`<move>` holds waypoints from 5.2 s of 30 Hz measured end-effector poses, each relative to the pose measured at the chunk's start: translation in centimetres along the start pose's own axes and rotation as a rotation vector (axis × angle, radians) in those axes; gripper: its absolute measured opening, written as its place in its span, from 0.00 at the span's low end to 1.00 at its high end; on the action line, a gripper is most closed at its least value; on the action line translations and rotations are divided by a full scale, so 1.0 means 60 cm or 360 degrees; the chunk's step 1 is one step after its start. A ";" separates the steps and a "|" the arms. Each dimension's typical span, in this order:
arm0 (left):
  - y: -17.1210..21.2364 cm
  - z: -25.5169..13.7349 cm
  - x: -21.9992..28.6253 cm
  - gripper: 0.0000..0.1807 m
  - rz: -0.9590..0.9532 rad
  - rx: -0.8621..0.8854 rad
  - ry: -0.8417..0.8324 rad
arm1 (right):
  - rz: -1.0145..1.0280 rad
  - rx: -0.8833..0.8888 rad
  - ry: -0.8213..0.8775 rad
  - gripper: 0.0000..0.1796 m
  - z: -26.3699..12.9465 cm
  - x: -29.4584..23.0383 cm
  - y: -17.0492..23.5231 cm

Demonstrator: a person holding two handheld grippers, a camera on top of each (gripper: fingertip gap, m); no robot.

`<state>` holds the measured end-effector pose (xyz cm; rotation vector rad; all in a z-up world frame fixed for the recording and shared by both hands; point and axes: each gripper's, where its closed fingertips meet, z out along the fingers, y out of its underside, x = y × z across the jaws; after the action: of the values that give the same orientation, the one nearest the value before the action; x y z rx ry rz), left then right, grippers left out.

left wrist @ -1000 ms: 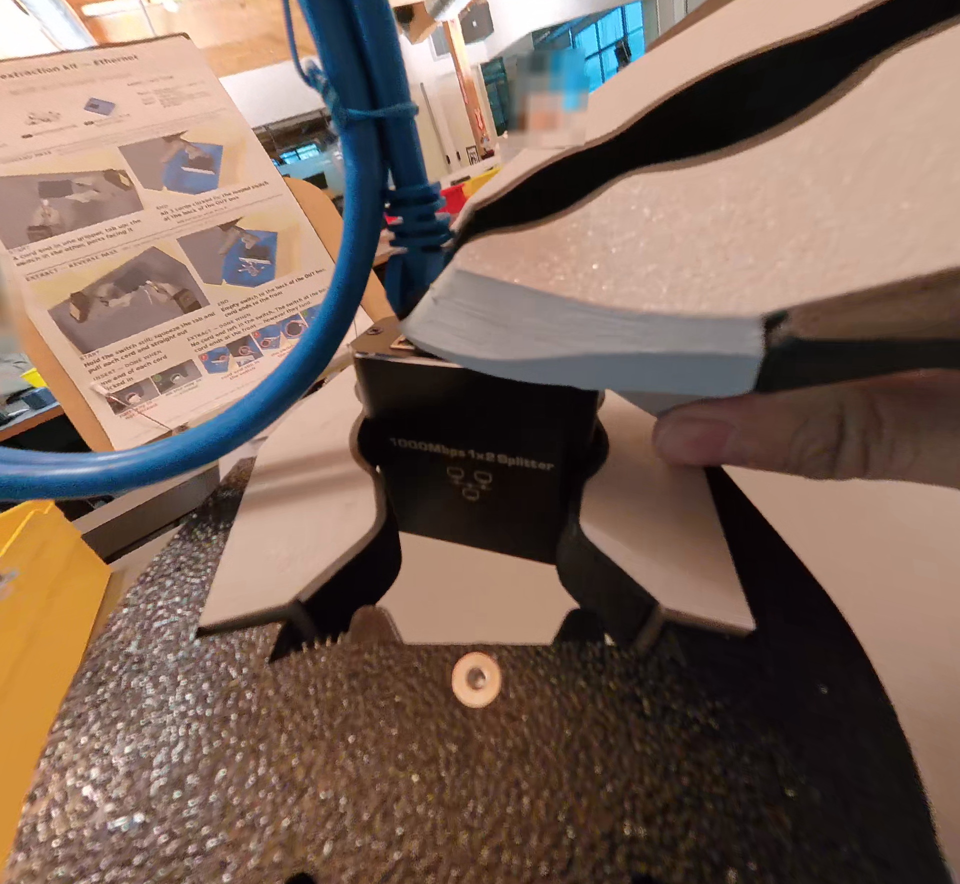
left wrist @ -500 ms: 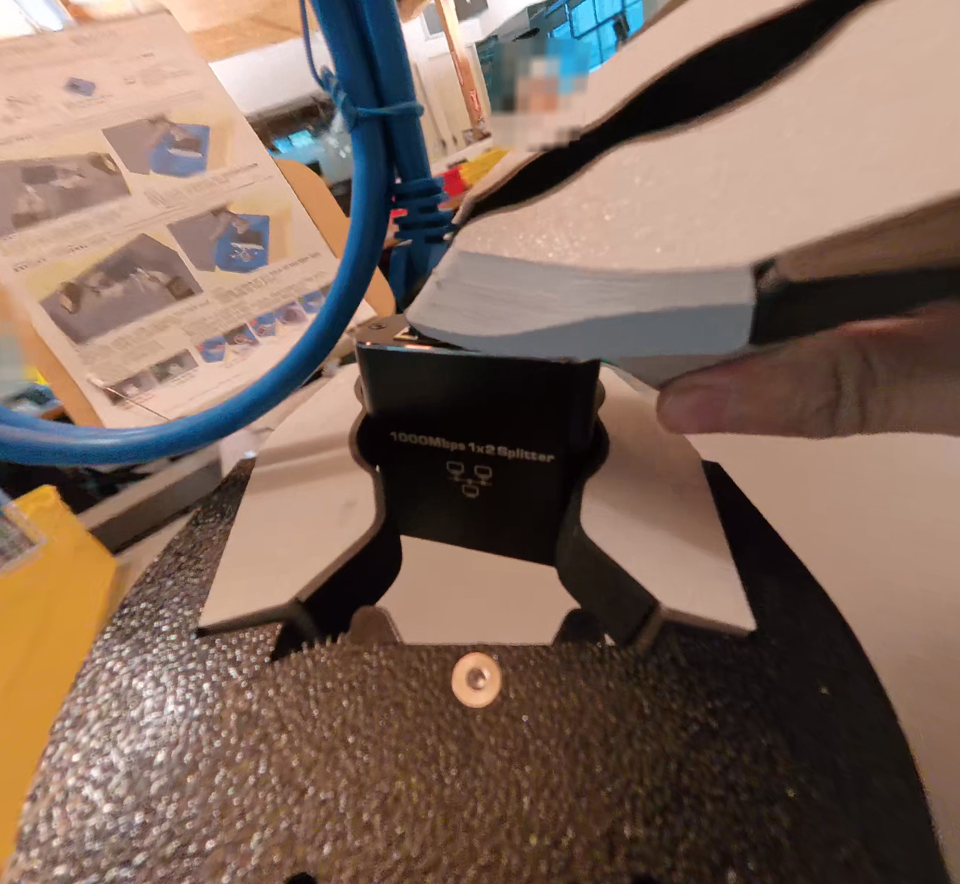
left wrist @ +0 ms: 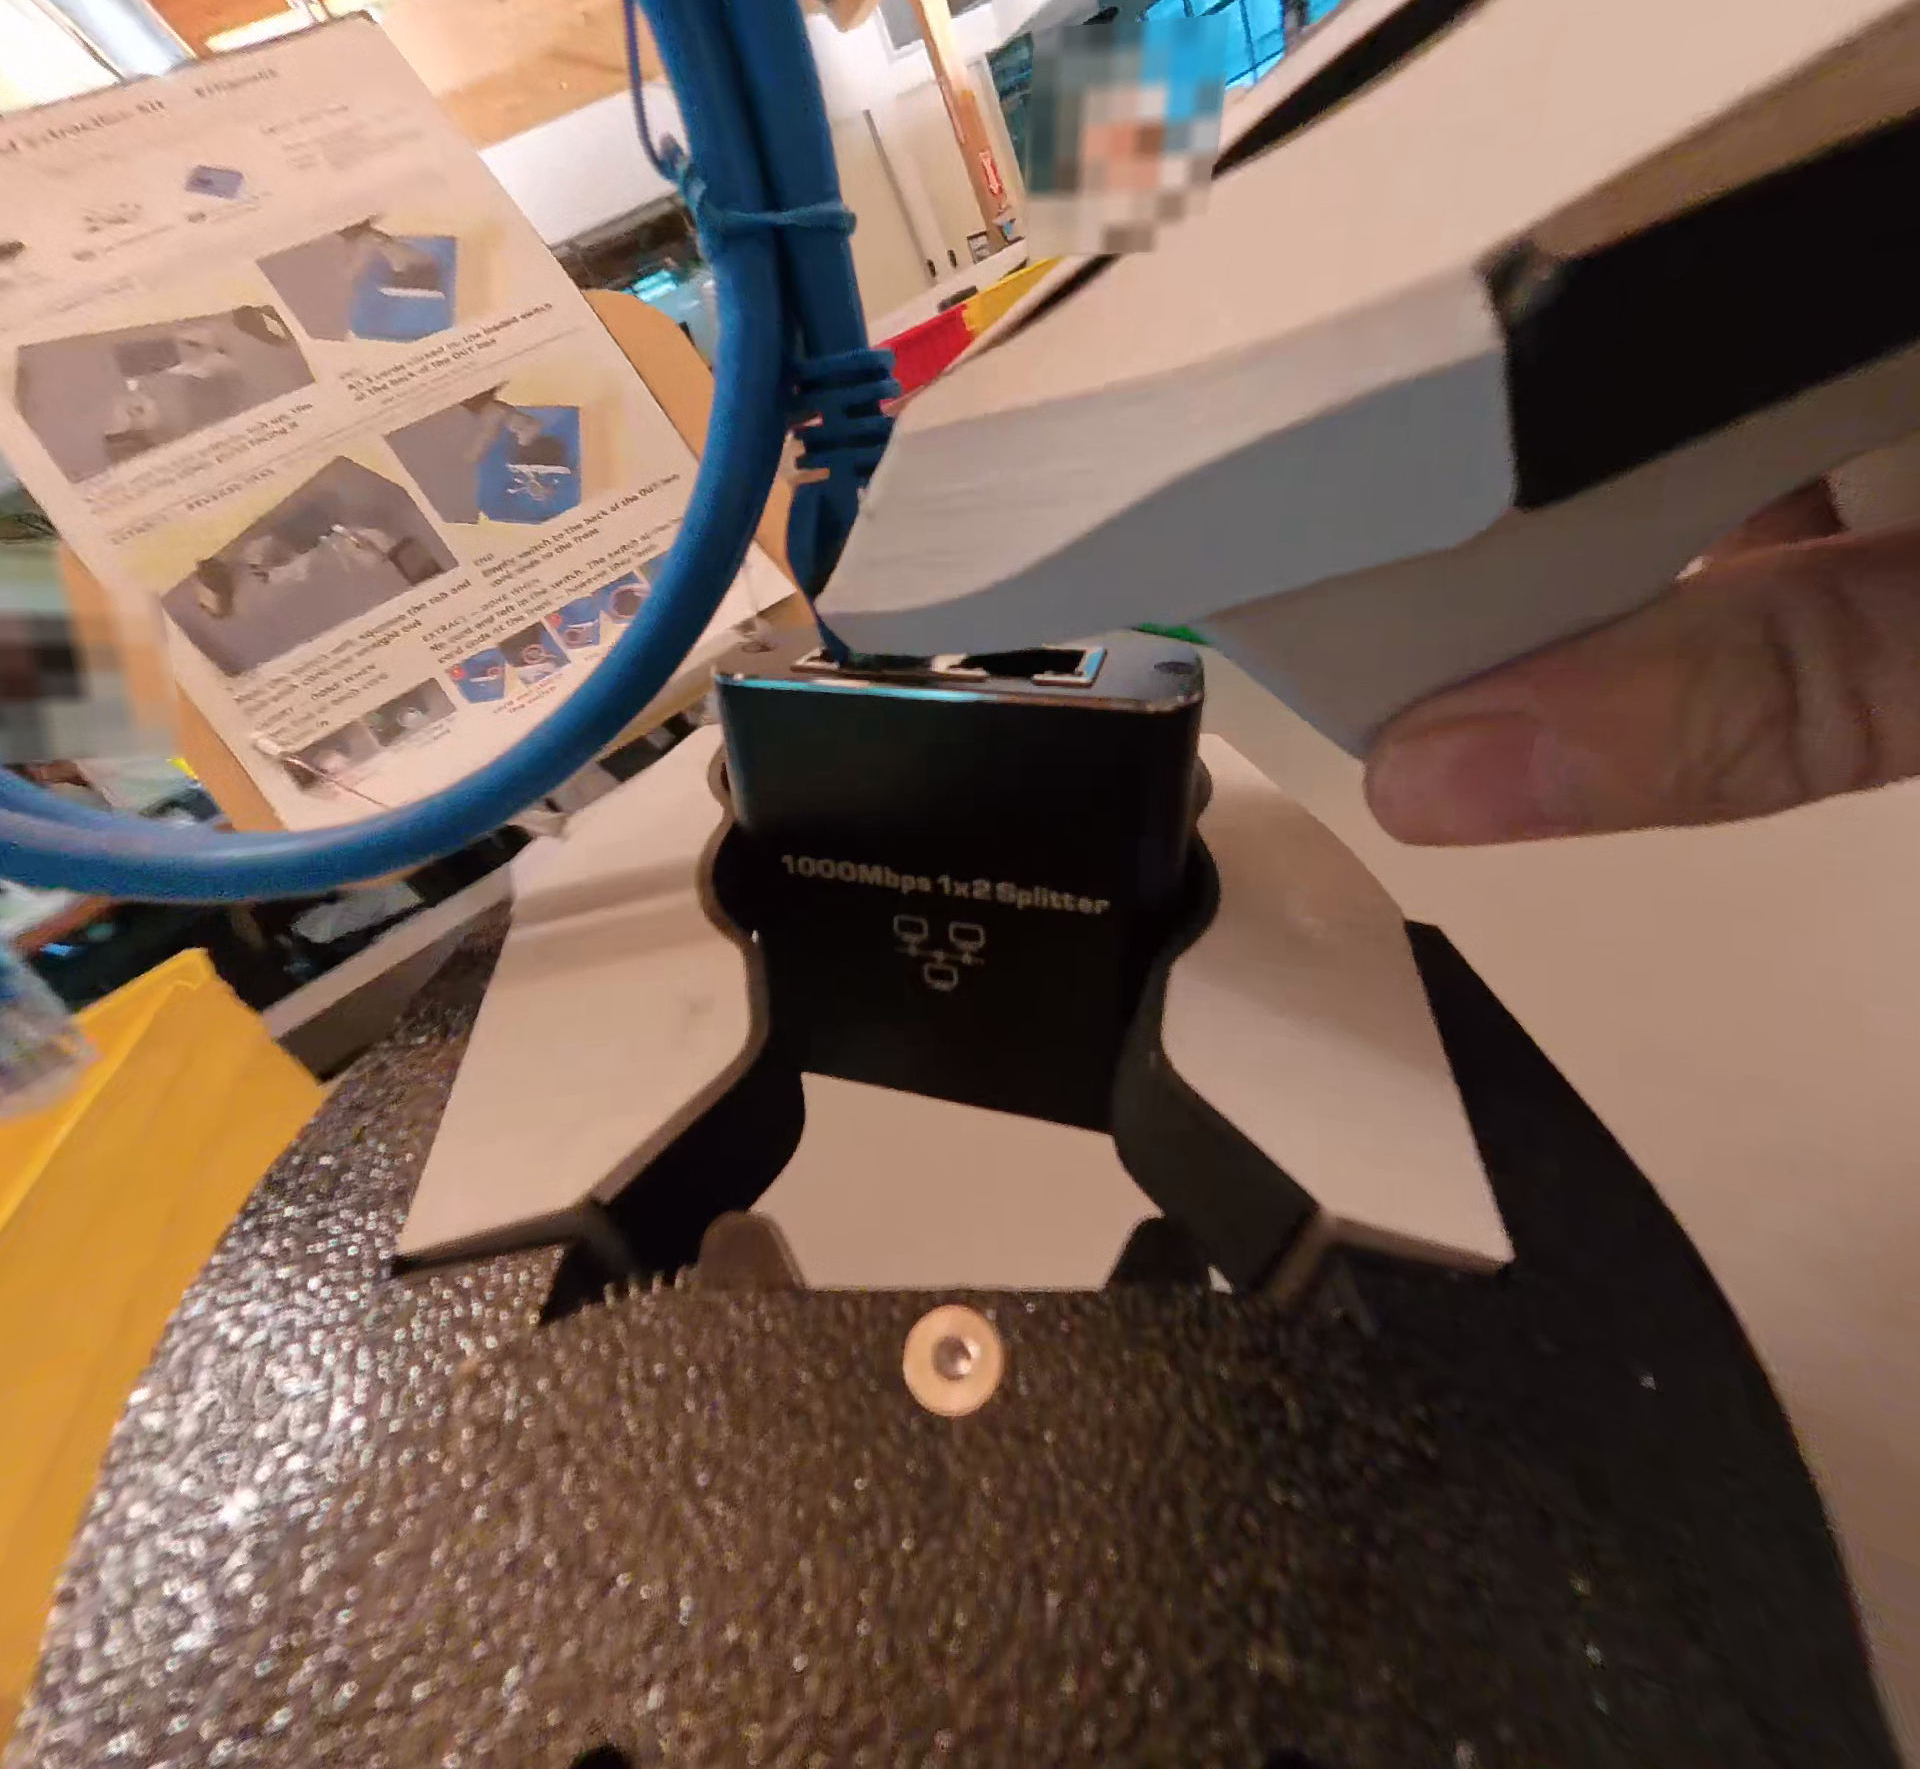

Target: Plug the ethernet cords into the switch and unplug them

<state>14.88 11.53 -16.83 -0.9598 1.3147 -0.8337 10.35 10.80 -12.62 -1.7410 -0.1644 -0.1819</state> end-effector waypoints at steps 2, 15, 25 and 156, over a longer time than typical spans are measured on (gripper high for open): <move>0.003 -0.003 -0.012 0.42 0.0131 0.0006 -0.0078 | 0.0084 0.0031 -0.0062 0.07 0.002 -0.005 0.000; 0.008 -0.003 -0.007 0.42 0.0111 0.0027 -0.0037 | 0.0348 0.0108 -0.0191 0.07 0.005 -0.001 0.006; 0.015 -0.002 0.018 0.42 -0.0160 0.0022 0.0125 | 0.0240 0.0013 -0.0138 0.07 0.006 -0.002 0.016; 0.055 0.009 -0.004 0.42 0.0452 -0.0325 -0.0062 | 0.0429 0.0053 -0.0231 0.07 0.002 0.014 0.039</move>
<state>15.30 13.07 -19.75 -0.9148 1.4812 -0.4679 11.65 10.52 -14.69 -1.7240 -0.0367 0.1434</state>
